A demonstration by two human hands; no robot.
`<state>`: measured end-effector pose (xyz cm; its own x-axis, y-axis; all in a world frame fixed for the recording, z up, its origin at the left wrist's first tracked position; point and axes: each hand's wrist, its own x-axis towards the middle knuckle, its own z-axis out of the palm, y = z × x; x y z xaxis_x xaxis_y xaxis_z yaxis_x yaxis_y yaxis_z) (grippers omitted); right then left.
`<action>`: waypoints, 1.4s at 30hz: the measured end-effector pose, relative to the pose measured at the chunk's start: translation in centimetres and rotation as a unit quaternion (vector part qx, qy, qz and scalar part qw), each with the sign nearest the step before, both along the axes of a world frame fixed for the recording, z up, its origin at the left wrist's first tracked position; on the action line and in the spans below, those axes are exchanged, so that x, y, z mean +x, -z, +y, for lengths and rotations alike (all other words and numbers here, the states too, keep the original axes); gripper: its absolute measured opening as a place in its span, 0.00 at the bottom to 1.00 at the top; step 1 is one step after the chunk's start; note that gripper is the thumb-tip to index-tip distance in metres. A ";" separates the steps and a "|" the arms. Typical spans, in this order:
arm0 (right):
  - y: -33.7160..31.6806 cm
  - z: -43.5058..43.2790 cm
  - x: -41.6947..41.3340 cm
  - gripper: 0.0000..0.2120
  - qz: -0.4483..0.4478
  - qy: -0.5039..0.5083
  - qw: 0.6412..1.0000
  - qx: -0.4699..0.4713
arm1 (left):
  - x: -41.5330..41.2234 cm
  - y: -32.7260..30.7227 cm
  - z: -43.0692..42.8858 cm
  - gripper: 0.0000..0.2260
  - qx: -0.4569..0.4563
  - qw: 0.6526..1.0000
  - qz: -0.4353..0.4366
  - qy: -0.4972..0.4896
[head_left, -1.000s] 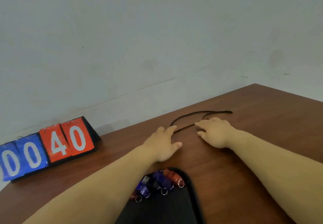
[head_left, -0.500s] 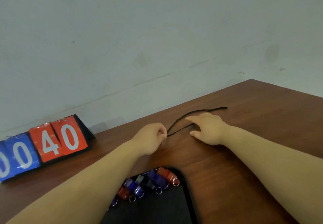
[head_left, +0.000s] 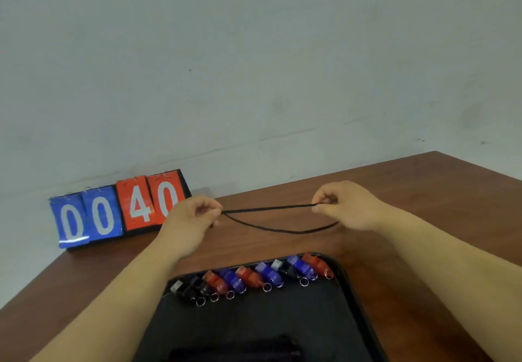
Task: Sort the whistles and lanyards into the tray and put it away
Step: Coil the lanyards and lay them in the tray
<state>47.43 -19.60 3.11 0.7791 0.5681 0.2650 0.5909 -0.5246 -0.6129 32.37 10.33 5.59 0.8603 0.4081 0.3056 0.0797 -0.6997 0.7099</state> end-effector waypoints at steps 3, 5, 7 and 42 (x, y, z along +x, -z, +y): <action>-0.8 1.4 -1.4 0.03 0.043 0.013 0.997 0.070 | -1.8 2.1 4.0 0.06 -0.124 0.990 -0.053 -0.044; -0.7 1.9 -2.0 0.03 0.090 0.025 0.987 0.130 | -2.6 3.3 6.6 0.06 -0.201 0.973 -0.091 -0.073; -0.1 2.3 -2.6 0.03 0.145 0.033 0.970 0.193 | -3.2 4.0 8.7 0.05 -0.277 0.948 -0.126 -0.095; 4.3 1.3 -1.6 0.05 0.087 0.145 0.981 0.098 | -3.6 7.5 13.1 0.10 -0.279 0.951 -0.072 -0.115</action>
<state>45.80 -18.30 -1.24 0.9437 0.2667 0.1955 0.3114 -0.5176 -0.7970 28.73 23.47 -1.92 0.6939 0.7139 0.0943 0.0589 -0.1868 0.9806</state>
